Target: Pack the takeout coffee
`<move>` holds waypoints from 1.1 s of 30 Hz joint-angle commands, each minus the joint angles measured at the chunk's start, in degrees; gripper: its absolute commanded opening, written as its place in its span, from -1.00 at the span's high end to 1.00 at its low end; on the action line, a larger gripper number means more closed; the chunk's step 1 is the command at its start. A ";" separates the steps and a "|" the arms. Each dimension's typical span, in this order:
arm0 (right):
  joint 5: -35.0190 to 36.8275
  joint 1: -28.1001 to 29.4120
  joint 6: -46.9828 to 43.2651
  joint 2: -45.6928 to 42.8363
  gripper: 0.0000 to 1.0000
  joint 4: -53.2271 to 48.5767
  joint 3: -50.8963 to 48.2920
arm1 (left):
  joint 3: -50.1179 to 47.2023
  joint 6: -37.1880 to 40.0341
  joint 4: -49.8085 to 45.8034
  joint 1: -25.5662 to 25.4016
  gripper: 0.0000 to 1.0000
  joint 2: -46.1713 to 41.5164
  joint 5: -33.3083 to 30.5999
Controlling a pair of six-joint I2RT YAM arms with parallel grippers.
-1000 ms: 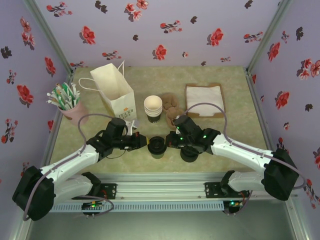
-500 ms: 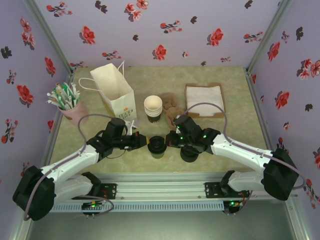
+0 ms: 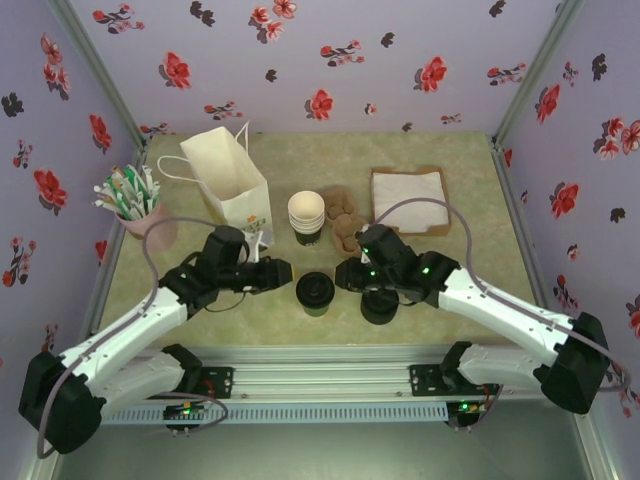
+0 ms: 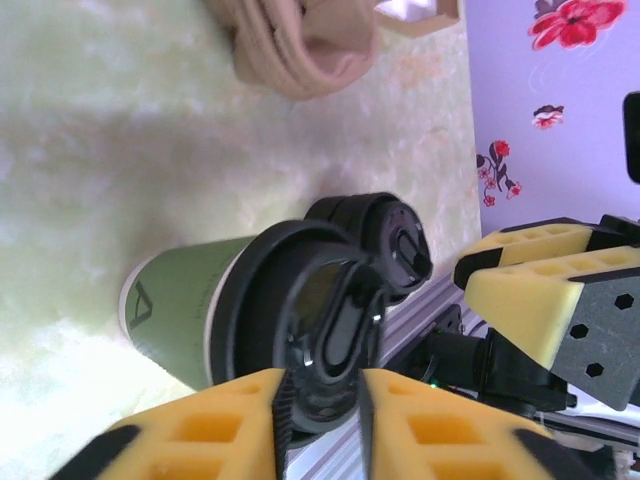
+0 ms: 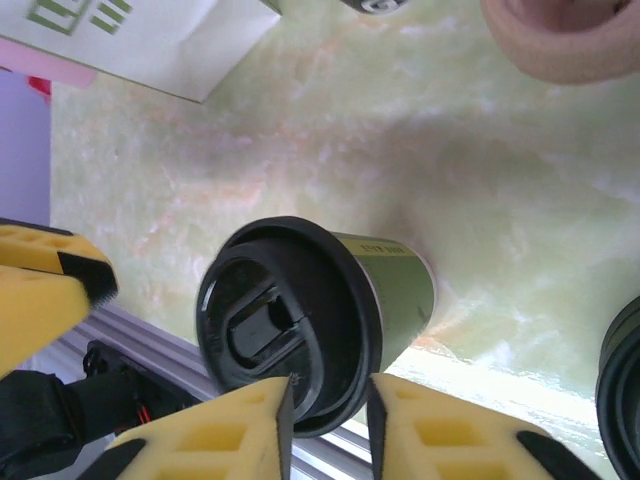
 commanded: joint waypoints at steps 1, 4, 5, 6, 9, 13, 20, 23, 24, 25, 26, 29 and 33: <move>3.06 0.17 -2.81 -1.62 0.35 -5.54 3.61 | 7.53 5.08 -11.19 0.74 0.17 -2.34 -3.62; 4.52 0.17 -5.32 -2.85 0.09 -7.82 6.44 | 15.84 9.88 -21.24 0.92 -0.28 -3.47 -10.31; 5.09 0.18 -6.28 -2.89 -0.01 -8.54 7.72 | 18.79 11.41 -24.62 1.02 -0.42 -3.52 -12.76; 5.37 0.17 -7.17 -2.67 -0.09 -9.04 8.85 | 21.38 12.63 -27.33 1.10 -0.52 -3.37 -14.96; 5.61 0.20 -9.83 -0.09 -0.28 -10.90 13.60 | 29.43 16.64 -34.16 1.43 -0.80 -1.93 -21.16; 6.55 0.29 -12.51 3.96 -0.56 -12.69 18.54 | 42.09 22.57 -44.89 1.78 -0.98 2.51 -32.42; 8.94 0.41 -14.53 8.34 -0.84 -14.74 22.07 | 56.07 24.50 -51.02 8.59 -0.98 10.26 -44.16; 9.54 0.35 -14.79 8.99 -0.86 -15.22 21.97 | 61.41 19.57 -53.37 11.41 -0.99 15.06 -45.50; 9.72 0.37 -14.78 8.93 -0.87 -15.12 21.65 | 63.43 17.08 -55.21 12.04 -0.98 16.87 -46.54; 9.91 0.38 -14.82 8.69 -0.88 -15.02 21.20 | 65.14 14.37 -56.84 12.34 -0.91 18.40 -47.53; 10.15 0.41 -14.80 8.52 -0.88 -15.04 20.79 | 66.23 12.34 -57.75 12.52 -0.86 19.57 -48.01; 10.92 0.39 -14.93 8.27 -0.90 -15.26 19.77 | 67.86 6.92 -59.26 13.47 -0.57 22.31 -48.50; 11.15 0.40 -14.81 7.46 -0.92 -15.02 18.59 | 69.70 1.94 -61.41 15.97 -0.21 26.01 -49.07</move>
